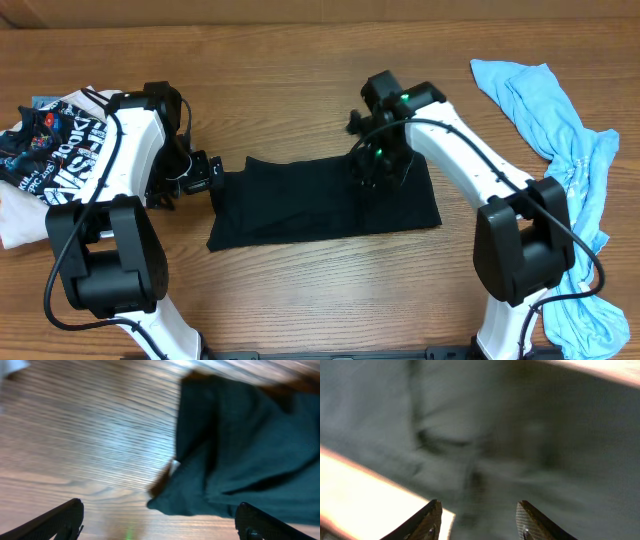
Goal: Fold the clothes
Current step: 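Release the right end and lift the right gripper away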
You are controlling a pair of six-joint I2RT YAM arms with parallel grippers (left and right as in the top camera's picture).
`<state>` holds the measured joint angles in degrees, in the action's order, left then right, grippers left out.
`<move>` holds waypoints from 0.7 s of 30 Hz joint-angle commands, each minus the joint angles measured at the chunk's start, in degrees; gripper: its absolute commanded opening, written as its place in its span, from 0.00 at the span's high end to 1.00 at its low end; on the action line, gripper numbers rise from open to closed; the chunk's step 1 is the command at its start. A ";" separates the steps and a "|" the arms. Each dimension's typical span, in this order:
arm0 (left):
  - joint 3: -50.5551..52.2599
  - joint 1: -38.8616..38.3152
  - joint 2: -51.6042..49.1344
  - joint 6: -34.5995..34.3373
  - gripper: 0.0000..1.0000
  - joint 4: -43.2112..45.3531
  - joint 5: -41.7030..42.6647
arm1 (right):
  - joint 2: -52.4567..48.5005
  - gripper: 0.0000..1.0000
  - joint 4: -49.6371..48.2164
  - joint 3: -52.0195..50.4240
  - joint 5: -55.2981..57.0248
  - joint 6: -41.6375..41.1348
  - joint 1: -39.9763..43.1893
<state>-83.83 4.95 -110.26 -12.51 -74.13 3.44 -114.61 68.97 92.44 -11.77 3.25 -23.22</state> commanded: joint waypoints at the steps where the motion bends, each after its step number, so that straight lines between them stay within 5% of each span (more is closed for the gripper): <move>1: -0.70 0.24 1.20 6.47 0.00 0.33 8.28 | 6.40 0.45 -0.15 4.07 12.26 -9.27 2.99; 11: 4.74 0.22 1.18 14.08 0.00 8.35 11.58 | 10.14 0.38 2.32 4.31 11.67 -9.51 10.27; 21: 16.52 -2.43 1.18 14.23 0.05 21.73 16.09 | 10.14 0.38 1.86 4.31 11.67 -9.46 10.71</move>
<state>-69.38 4.08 -109.69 0.21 -53.58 16.58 -104.84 71.13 95.85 -0.60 -5.80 -12.73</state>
